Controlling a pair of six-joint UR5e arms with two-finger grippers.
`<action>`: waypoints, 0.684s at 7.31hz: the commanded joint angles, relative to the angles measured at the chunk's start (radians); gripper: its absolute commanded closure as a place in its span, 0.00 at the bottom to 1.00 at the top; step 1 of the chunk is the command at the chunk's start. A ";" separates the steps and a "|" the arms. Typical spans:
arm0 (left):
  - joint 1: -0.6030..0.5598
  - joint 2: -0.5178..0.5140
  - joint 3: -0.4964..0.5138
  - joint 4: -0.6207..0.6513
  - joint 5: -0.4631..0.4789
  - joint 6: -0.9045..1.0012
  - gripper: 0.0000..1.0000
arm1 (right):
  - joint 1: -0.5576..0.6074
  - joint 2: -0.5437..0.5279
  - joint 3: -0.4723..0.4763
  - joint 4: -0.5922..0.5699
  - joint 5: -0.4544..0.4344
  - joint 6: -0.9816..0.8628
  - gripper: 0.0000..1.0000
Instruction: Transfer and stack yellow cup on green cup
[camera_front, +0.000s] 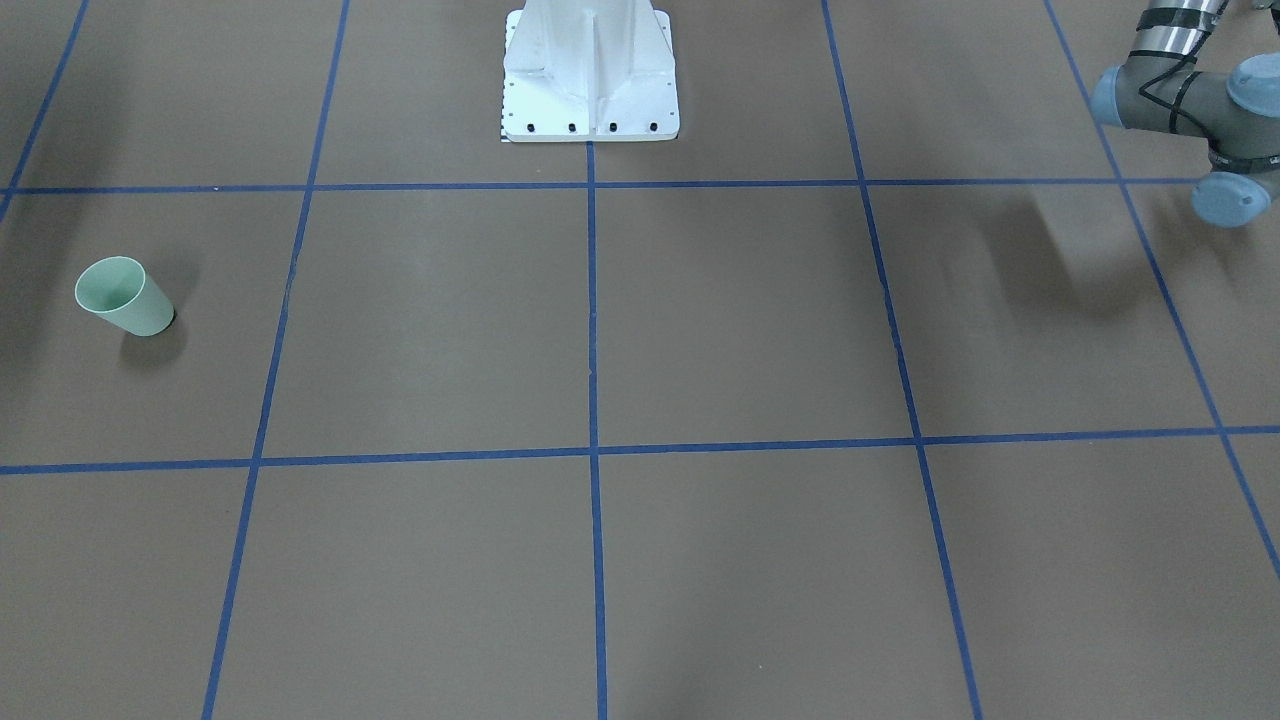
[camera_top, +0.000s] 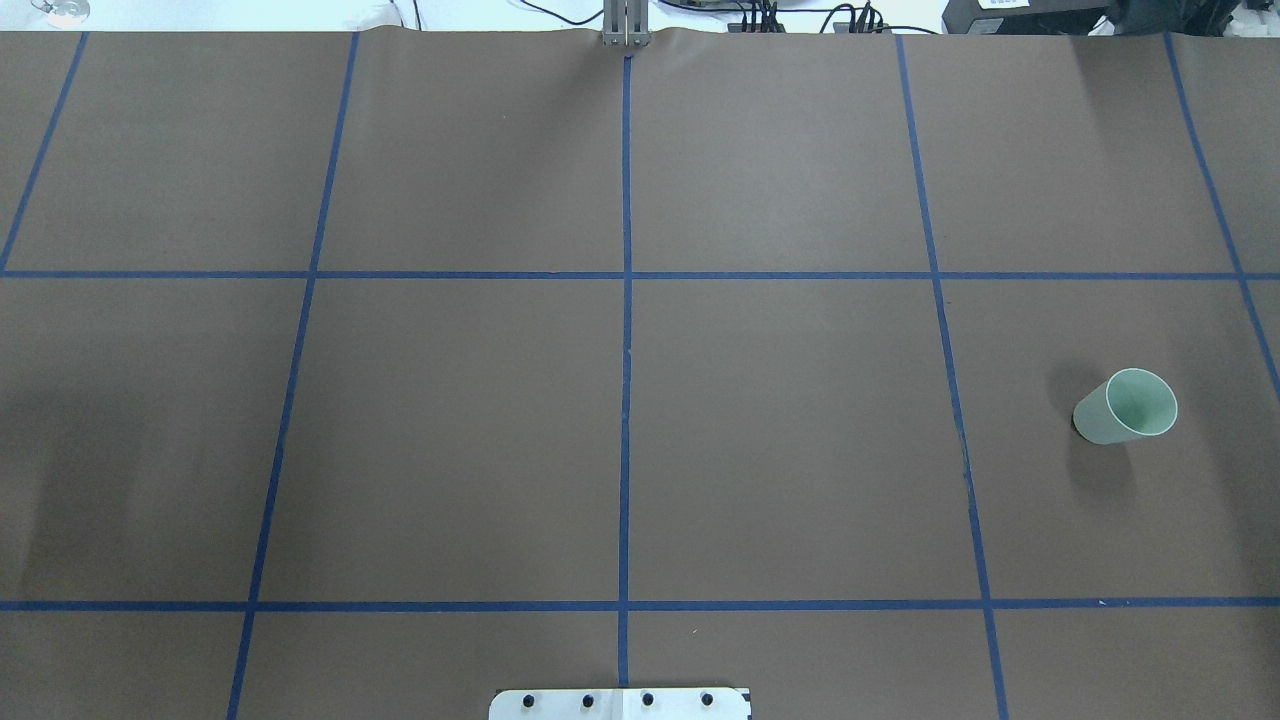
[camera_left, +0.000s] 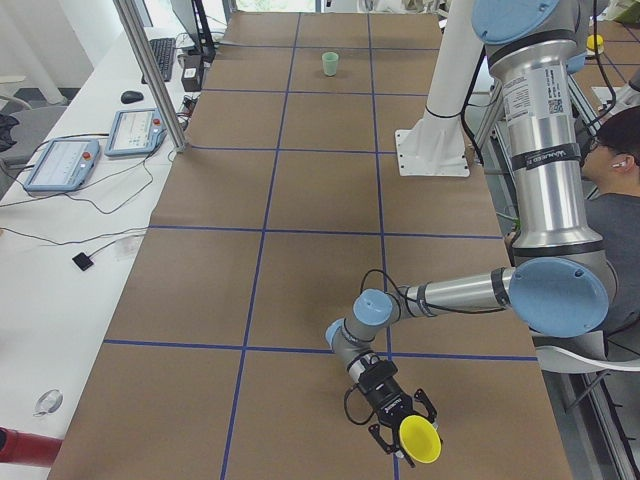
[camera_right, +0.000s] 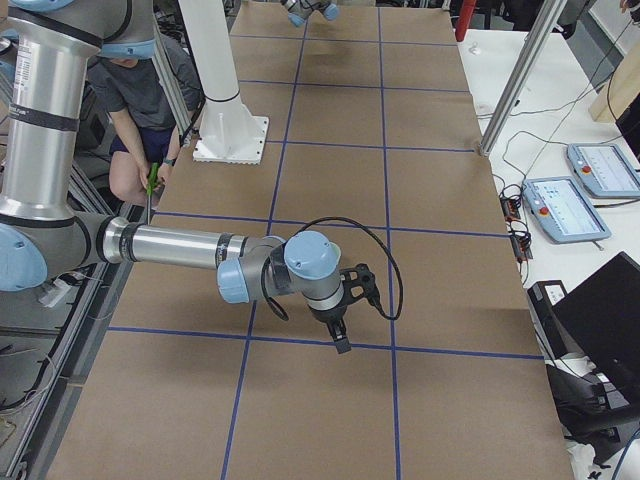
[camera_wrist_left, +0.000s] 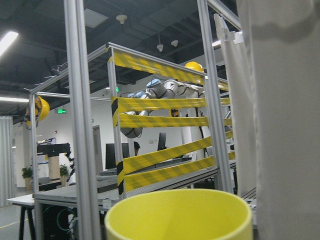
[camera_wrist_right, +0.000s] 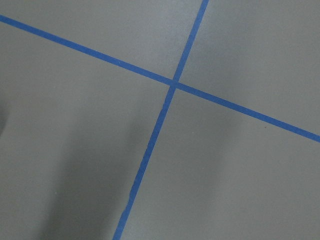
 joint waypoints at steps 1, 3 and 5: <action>-0.046 -0.002 -0.010 -0.100 0.170 0.041 1.00 | -0.001 0.012 -0.004 0.000 -0.001 0.008 0.00; -0.098 -0.002 -0.010 -0.224 0.304 0.138 1.00 | 0.000 0.021 -0.008 -0.006 -0.002 0.014 0.00; -0.165 -0.002 -0.009 -0.380 0.424 0.282 1.00 | 0.000 0.021 -0.010 -0.011 -0.002 0.016 0.00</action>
